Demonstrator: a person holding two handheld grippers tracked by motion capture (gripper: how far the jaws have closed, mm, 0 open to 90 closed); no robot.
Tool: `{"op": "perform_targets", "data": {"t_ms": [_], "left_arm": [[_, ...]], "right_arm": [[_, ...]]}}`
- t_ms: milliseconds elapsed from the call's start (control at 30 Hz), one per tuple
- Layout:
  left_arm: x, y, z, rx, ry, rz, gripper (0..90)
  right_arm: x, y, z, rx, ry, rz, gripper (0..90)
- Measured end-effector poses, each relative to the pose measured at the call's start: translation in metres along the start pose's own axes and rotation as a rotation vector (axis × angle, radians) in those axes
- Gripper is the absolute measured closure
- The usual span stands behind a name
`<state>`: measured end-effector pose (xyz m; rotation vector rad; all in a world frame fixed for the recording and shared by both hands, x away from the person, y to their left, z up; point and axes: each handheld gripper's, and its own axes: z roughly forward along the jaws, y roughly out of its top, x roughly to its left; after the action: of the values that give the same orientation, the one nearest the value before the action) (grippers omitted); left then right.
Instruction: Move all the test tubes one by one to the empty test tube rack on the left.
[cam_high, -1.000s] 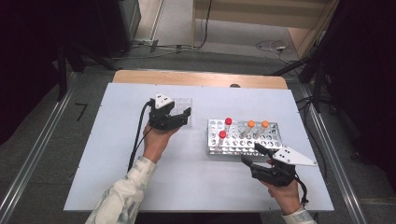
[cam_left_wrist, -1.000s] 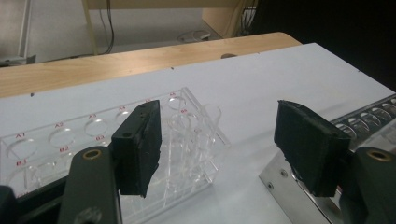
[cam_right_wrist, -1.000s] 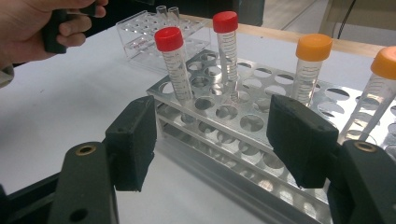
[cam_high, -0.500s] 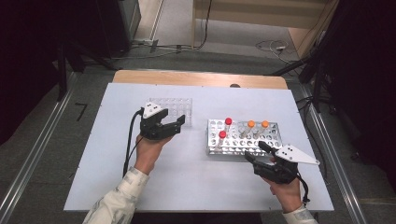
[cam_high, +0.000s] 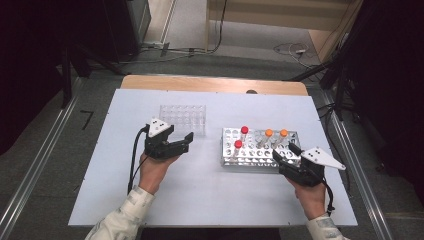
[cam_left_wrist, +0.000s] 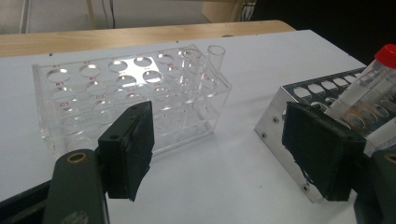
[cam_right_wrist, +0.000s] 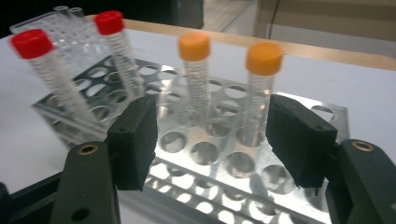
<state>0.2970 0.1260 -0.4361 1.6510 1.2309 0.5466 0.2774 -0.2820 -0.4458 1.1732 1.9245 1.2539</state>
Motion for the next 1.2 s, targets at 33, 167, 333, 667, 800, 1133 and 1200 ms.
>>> {"op": "perform_targets", "data": {"t_ms": [33,167,333,667,800,1133,1200], "left_arm": [[0.000,0.000,0.000,0.000,0.002,-0.001,25.6],[-0.001,-0.001,0.000,-0.002,-0.004,0.003,24.3],[-0.005,-0.002,0.001,-0.003,-0.007,0.013,21.9],[-0.009,-0.003,0.003,0.007,-0.017,0.023,20.7],[-0.009,-0.003,0.003,0.009,-0.020,0.023,20.7],[-0.010,-0.003,0.002,0.005,-0.022,0.025,20.1],[-0.010,-0.003,0.002,0.005,-0.023,0.025,19.7]], "right_arm": [[-0.002,0.000,0.003,0.005,-0.013,0.004,32.7],[-0.008,0.000,0.015,0.020,-0.050,0.015,34.8],[-0.011,0.001,0.028,0.023,-0.086,0.008,40.0],[-0.012,0.002,0.043,0.034,-0.124,0.002,59.4],[-0.013,0.002,0.044,0.037,-0.128,0.003,67.9],[-0.015,0.008,0.037,0.000,-0.124,0.027,71.1],[-0.015,0.012,0.033,-0.019,-0.123,0.028,71.2]]}}
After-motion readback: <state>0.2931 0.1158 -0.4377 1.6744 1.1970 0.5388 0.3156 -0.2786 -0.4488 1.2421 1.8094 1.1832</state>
